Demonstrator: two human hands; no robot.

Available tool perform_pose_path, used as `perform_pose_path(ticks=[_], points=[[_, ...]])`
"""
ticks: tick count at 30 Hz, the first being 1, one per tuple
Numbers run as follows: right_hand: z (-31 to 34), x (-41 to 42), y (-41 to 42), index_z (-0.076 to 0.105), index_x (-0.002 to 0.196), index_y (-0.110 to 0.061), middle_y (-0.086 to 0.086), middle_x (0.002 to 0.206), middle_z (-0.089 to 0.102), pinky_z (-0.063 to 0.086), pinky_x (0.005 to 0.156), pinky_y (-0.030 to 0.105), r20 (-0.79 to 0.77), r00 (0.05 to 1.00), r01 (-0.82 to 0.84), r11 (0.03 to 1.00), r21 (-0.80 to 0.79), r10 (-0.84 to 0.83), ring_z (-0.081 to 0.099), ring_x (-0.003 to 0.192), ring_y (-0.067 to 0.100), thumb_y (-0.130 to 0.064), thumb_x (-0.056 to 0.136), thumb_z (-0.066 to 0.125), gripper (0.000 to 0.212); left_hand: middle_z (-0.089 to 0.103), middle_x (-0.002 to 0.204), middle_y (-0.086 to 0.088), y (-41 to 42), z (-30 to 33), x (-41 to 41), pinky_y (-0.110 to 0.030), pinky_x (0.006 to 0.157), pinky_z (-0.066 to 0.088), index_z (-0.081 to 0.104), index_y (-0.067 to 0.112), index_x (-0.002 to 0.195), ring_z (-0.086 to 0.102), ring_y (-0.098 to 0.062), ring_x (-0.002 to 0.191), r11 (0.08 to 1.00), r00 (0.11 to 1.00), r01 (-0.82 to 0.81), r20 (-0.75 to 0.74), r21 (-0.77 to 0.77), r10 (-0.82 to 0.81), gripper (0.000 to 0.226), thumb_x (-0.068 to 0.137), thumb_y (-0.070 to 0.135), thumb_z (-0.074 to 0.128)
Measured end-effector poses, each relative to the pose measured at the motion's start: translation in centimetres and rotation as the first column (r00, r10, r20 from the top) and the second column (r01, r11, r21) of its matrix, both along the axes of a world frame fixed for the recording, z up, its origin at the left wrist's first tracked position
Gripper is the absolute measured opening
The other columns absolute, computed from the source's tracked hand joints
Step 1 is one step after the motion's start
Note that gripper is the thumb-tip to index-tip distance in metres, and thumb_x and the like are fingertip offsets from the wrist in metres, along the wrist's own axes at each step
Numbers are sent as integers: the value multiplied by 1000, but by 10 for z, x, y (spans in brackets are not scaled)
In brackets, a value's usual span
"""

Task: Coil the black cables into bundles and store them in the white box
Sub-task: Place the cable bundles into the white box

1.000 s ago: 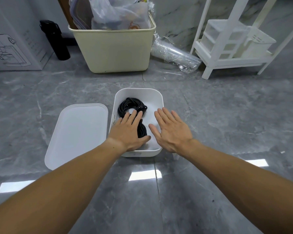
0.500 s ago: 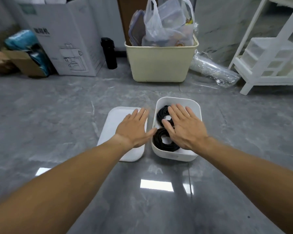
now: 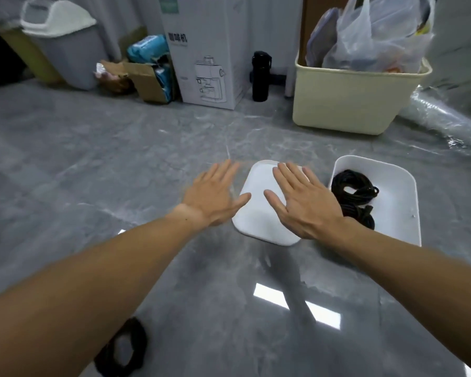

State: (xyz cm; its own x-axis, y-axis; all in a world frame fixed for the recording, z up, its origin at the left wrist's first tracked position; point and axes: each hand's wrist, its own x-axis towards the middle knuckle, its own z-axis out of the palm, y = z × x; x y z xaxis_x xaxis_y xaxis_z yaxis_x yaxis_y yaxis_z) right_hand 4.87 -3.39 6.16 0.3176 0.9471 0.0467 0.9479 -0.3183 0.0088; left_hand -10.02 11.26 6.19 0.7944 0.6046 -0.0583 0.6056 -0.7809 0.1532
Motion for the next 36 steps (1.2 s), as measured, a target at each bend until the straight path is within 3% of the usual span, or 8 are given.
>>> perform_pose_path(ticks=[5,10,17,31,36], points=[[-5,-33,25,12,159,-9,4,167,11,-6,122,33,-43,996,-73,997,-5,72,2,154,17,-50,104,14,68,2,167,1,16,-2,-60,-35,123,5,5,22,159,3,-17,154,992,992,-122,-11,15,123,81,97,63,37],[-7,-68,47,11,159,-11,3,168,9,-5,124,34,-72,987,-144,989,-19,142,1,154,16,-57,91,-8,84,3,167,3,28,-9,-119,-34,122,6,6,23,159,5,-16,153,972,971,-236,-22,8,236,81,97,65,36],[-13,-115,66,5,160,-12,2,168,2,-10,122,32,-124,963,-240,971,-5,238,-5,154,13,-55,101,3,73,3,167,5,31,-18,-200,-36,123,6,5,24,159,3,-16,153,924,924,-382,-25,-2,381,81,96,66,34],[-34,-205,79,-2,159,-12,2,168,-4,-18,117,29,-160,903,-410,911,-47,399,-10,153,13,-56,95,-5,77,-2,167,7,-4,-60,-309,-34,122,4,1,25,159,-1,-14,153,829,827,-556,-146,-60,543,80,97,68,28],[-38,-218,77,-9,157,-14,0,167,-11,-20,117,30,-183,886,-442,894,-65,425,-17,151,11,-60,83,-22,87,1,167,10,-19,-81,-325,-39,122,9,4,27,159,2,-15,153,815,809,-575,-195,-67,555,79,96,68,28]])
